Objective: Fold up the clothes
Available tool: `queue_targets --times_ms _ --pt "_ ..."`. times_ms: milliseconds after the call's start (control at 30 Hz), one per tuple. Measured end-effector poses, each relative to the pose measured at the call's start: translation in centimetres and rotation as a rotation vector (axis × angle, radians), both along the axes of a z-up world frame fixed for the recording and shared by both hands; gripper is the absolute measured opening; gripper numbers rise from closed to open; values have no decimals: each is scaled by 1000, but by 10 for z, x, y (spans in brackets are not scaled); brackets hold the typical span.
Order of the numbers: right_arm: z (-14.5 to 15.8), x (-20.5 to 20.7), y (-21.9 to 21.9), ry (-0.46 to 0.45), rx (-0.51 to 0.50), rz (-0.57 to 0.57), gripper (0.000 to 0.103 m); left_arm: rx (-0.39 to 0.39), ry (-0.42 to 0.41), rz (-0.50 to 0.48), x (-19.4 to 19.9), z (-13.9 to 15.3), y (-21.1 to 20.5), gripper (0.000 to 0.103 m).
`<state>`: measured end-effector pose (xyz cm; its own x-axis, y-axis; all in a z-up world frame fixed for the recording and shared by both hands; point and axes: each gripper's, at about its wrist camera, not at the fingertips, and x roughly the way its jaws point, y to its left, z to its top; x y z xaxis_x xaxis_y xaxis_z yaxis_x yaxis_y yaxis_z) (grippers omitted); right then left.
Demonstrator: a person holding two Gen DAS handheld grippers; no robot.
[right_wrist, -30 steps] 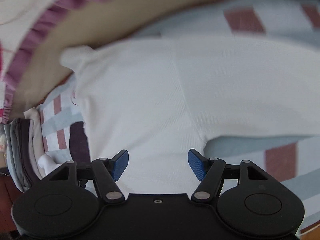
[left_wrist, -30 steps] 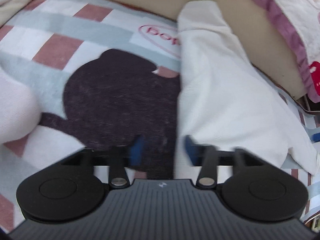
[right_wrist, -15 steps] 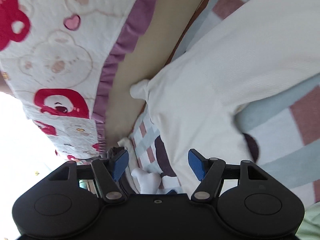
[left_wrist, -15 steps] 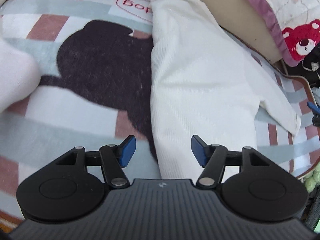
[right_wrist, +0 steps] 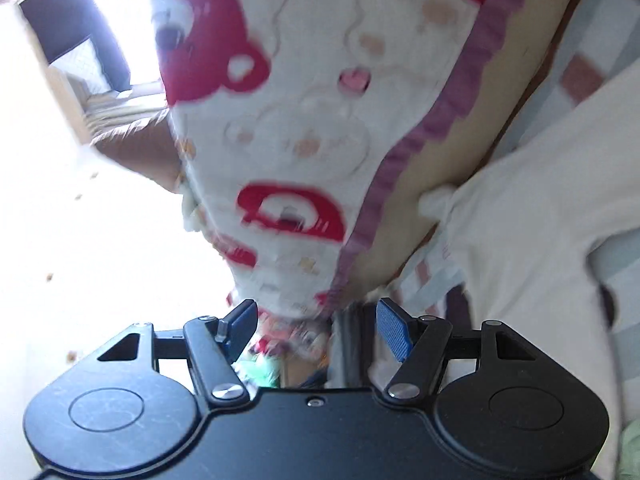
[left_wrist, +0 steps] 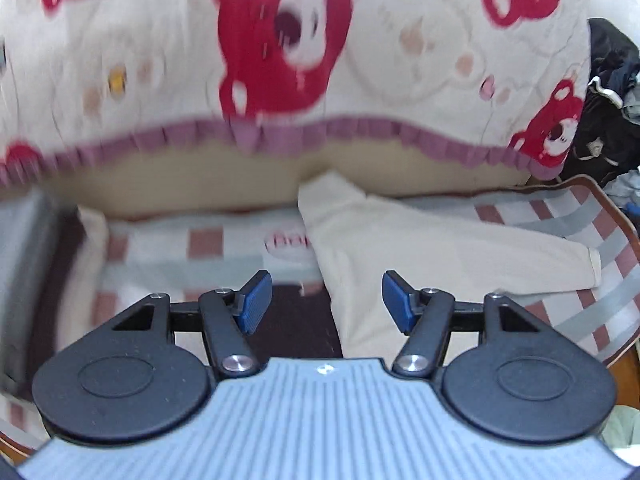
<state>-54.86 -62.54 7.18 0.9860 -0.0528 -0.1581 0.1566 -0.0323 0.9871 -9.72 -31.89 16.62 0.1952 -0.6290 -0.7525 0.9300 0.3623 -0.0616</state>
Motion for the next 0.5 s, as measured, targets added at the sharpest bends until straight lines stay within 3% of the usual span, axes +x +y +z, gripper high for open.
queue_targets --times_ms 67,133,200,333,433,500 --pt "-6 -16 -12 74 -4 -61 72 -26 -34 -12 -7 27 -3 69" --pt "-18 -27 -19 168 -65 -74 72 -21 -59 -61 -19 35 -12 73" --pt "-40 -18 -9 302 -159 31 72 44 -84 -158 -37 22 -34 73" --pt "-99 17 53 515 -365 283 72 200 -129 -356 -81 -49 -84 73" --pt "-149 28 111 517 -350 369 72 356 -38 -461 -104 -127 -109 73" --pt "-170 24 145 494 -313 390 72 496 57 -465 -111 -176 -113 70"
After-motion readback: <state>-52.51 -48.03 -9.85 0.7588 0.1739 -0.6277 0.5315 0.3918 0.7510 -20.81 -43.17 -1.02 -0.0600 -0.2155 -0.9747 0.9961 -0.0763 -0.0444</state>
